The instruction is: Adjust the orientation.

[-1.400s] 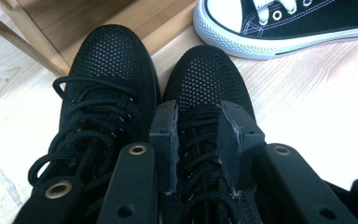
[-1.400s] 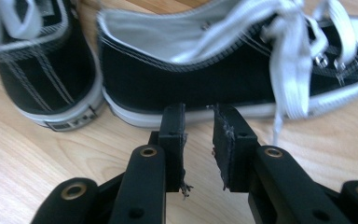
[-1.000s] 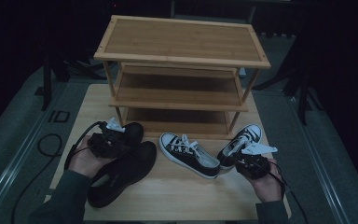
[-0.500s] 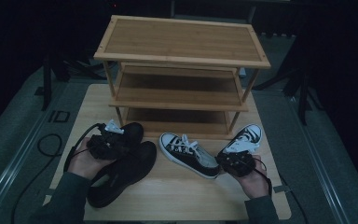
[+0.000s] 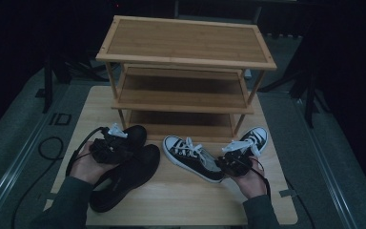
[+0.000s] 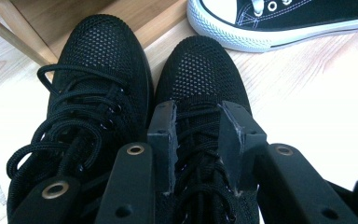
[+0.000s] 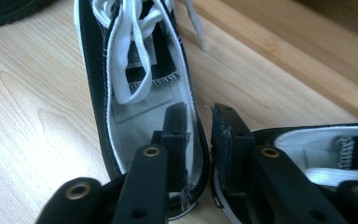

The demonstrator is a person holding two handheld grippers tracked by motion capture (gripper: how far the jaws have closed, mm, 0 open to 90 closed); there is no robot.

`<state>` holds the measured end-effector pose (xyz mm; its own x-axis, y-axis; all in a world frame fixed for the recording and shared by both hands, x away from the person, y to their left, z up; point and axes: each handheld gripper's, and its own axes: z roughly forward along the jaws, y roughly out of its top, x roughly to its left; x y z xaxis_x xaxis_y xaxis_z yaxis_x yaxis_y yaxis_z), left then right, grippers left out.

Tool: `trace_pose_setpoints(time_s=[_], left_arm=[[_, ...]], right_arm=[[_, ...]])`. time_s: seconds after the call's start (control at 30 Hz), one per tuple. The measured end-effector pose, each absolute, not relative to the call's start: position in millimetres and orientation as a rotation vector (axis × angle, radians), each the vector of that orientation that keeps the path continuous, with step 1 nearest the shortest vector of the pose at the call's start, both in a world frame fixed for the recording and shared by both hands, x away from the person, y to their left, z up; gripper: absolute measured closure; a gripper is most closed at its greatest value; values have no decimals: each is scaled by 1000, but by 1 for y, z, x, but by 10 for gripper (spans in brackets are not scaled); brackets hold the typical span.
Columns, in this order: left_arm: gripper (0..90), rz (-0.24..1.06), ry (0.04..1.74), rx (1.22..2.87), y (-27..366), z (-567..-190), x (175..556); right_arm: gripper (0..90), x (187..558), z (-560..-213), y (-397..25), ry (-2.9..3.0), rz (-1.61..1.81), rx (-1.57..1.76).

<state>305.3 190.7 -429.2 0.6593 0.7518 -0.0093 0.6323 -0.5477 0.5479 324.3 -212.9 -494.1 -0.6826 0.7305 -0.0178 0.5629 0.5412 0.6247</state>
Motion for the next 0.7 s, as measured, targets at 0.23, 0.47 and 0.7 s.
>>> trace_pose_setpoints(time_s=[0.23, 0.47, 0.7], left_arm=[[673, 306, 1075, 2359, 192, -431, 305], [673, 307, 1082, 2355, 194, -431, 305], [673, 306, 1080, 2359, 193, -431, 305]], right_arm=[[878, 325, -494, -203, 2532, 722, 1029], [879, 319, -491, -209, 2561, 694, 1018], [879, 315, -488, -214, 2585, 655, 989]])
